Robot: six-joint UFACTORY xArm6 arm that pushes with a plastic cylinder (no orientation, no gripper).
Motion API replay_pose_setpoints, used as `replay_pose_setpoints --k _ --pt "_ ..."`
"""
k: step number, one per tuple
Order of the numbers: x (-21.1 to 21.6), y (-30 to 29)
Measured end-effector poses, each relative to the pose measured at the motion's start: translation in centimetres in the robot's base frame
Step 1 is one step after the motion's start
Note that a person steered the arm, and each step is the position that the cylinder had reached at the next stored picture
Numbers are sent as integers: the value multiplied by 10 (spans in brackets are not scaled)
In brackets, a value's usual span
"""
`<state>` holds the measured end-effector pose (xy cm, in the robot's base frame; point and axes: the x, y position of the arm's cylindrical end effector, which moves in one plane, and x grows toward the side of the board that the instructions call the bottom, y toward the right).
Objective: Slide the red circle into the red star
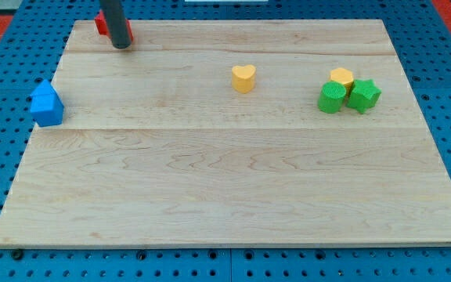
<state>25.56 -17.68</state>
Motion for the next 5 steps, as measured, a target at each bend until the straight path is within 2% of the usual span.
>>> replay_pose_setpoints --k 5 --pt "0 25"
